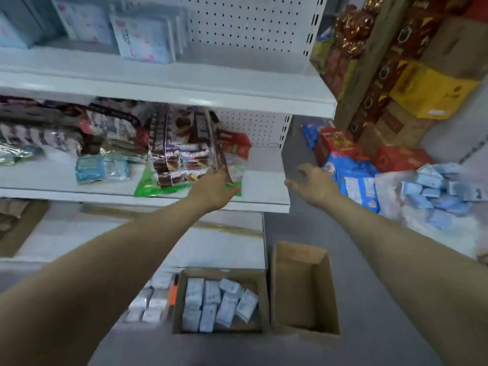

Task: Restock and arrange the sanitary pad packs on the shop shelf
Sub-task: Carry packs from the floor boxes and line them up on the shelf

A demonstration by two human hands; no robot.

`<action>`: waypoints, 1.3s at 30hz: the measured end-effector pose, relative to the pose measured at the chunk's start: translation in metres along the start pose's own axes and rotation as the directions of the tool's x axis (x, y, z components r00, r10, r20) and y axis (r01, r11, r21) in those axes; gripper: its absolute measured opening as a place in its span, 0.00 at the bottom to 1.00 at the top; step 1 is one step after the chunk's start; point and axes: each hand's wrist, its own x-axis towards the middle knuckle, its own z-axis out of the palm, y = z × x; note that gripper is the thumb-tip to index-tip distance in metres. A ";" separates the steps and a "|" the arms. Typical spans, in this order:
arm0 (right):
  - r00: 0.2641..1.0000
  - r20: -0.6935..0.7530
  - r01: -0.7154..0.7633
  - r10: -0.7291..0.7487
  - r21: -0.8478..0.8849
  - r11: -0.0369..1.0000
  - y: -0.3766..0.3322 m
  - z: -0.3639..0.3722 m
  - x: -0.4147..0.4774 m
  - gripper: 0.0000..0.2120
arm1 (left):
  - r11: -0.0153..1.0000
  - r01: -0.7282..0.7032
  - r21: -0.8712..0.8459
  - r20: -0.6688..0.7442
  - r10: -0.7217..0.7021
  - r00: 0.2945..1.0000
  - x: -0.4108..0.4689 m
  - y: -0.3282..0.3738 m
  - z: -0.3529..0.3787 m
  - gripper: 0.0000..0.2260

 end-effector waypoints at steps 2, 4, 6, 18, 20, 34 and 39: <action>0.995 0.071 -0.070 0.067 0.036 0.997 0.016 0.043 -0.001 0.27 | 0.999 0.044 0.003 0.098 -0.044 0.994 0.000 -0.022 0.031 0.24; 0.980 0.155 -0.140 0.126 0.078 0.987 0.034 0.093 -0.001 0.26 | 0.995 0.101 -0.002 0.173 -0.099 0.980 0.002 -0.048 0.066 0.25; 0.951 0.271 -0.172 0.150 0.059 0.983 0.053 0.148 -0.003 0.25 | 0.990 0.144 -0.002 0.247 -0.139 0.959 0.002 -0.075 0.106 0.24; 0.671 0.675 -0.435 0.306 0.023 0.900 0.175 0.490 -0.051 0.32 | 0.840 0.542 -0.017 0.522 -0.455 0.721 -0.020 -0.272 0.402 0.22; 0.632 0.689 -0.510 0.353 0.028 0.859 0.186 0.530 -0.050 0.27 | 0.814 0.581 -0.008 0.523 -0.492 0.696 -0.024 -0.301 0.450 0.21; 0.432 0.771 -0.873 0.467 0.227 0.432 0.262 0.790 -0.027 0.22 | 0.675 0.713 -0.188 0.361 -0.628 0.690 -0.004 -0.405 0.686 0.32; 0.386 0.777 -0.918 0.497 0.272 0.288 0.268 0.836 -0.025 0.42 | 0.759 0.626 -0.177 0.313 -0.560 0.767 -0.003 -0.422 0.698 0.26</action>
